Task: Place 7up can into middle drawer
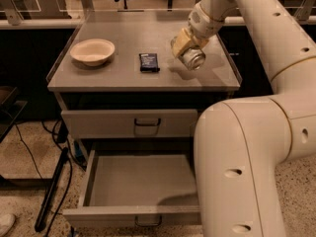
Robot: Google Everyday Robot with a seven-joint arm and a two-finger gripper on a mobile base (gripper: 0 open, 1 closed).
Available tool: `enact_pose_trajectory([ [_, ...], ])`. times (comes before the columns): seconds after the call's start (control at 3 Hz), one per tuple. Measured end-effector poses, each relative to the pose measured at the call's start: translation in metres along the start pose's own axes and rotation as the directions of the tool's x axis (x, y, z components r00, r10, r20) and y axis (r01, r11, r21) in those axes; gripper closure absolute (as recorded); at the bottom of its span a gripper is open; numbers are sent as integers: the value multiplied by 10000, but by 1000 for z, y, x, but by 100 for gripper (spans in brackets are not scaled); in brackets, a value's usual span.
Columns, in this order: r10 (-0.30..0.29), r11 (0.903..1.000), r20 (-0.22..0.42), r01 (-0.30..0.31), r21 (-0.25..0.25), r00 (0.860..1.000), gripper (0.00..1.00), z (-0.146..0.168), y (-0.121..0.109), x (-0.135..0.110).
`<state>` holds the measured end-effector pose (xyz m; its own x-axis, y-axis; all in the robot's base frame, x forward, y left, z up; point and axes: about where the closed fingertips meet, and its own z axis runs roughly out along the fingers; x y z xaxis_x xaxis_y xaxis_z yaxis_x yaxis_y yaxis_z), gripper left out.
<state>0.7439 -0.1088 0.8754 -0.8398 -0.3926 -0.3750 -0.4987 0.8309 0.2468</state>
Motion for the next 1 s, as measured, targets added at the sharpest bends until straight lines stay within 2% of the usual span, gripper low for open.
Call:
enact_pose_trajectory([
  [0.33, -649, 9978, -28, 649, -106, 9979, 100, -5, 17, -4],
  [0.67, -909, 9954, -351, 897, -337, 9952, 100, -1, 29, 7],
  [1.0, -1003, 9936, -692, 964, -585, 9925, 100, 0, 36, 31],
])
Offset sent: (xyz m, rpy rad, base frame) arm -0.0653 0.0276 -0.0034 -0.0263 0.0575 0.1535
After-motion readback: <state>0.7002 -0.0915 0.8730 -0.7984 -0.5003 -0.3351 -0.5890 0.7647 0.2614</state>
